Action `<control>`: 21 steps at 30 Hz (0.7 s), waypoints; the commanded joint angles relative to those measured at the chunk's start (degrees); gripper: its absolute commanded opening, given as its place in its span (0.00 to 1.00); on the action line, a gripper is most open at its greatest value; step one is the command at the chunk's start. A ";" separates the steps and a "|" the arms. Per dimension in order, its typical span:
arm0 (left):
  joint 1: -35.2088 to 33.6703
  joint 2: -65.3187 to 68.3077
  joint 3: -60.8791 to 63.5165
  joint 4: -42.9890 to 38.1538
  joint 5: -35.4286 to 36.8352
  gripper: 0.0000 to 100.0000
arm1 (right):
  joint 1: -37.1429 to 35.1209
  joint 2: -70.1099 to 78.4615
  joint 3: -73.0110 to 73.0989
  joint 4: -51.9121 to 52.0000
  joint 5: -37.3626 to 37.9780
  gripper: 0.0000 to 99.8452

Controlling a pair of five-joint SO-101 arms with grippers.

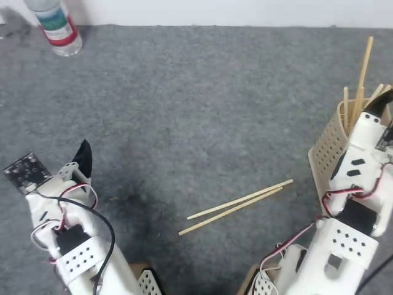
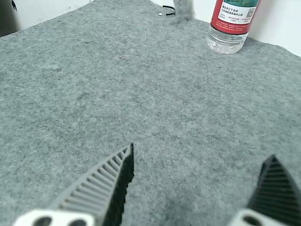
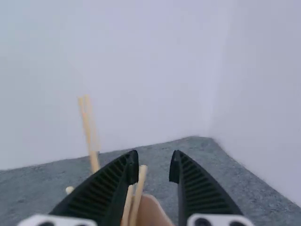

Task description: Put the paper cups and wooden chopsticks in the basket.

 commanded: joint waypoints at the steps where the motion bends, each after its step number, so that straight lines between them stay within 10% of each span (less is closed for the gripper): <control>1: 0.35 -0.70 -1.89 0.00 -0.53 0.39 | -4.44 0.22 -9.76 12.00 0.88 0.12; 13: 0.35 -0.70 -1.89 0.00 -0.53 0.39 | -43.03 0.40 -25.85 54.55 23.65 0.13; 21: 0.35 -0.70 -1.89 0.00 -0.53 0.39 | -46.73 10.51 -23.47 68.44 35.08 0.13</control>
